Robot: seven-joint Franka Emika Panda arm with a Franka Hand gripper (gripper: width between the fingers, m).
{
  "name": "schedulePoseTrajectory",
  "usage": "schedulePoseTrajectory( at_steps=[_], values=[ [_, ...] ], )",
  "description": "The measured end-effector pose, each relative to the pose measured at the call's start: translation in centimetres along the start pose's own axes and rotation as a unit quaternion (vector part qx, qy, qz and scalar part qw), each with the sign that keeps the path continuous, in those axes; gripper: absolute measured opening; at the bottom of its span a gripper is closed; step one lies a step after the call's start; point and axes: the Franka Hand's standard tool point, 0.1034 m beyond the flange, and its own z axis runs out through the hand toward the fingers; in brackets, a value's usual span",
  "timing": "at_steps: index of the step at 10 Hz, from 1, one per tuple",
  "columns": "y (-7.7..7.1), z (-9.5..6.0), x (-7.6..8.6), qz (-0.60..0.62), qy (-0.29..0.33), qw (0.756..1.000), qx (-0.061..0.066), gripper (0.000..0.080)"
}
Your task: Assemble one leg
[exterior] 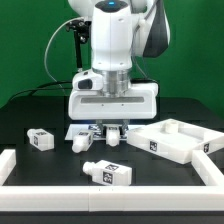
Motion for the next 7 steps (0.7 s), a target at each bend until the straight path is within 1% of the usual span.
schedulePoseTrajectory(
  at_steps=[2,3,4,5,6,7],
  values=[
    [-0.1,0.0,0.0,-0.001,-0.001,1.000,0.000,0.0283],
    [0.0,-0.1,-0.1,-0.006,-0.003,1.000,0.001,0.0473],
    [0.3,-1.2,-0.3,-0.016,-0.011,1.000,0.005,0.0473],
    [0.3,-2.6,-0.4,-0.018,-0.011,1.000,0.007,0.0615],
    [0.3,-3.7,-0.6,-0.020,-0.012,1.000,0.010,0.0639],
    [0.4,-4.8,-0.5,-0.019,-0.015,1.000,0.013,0.0639]
  ],
)
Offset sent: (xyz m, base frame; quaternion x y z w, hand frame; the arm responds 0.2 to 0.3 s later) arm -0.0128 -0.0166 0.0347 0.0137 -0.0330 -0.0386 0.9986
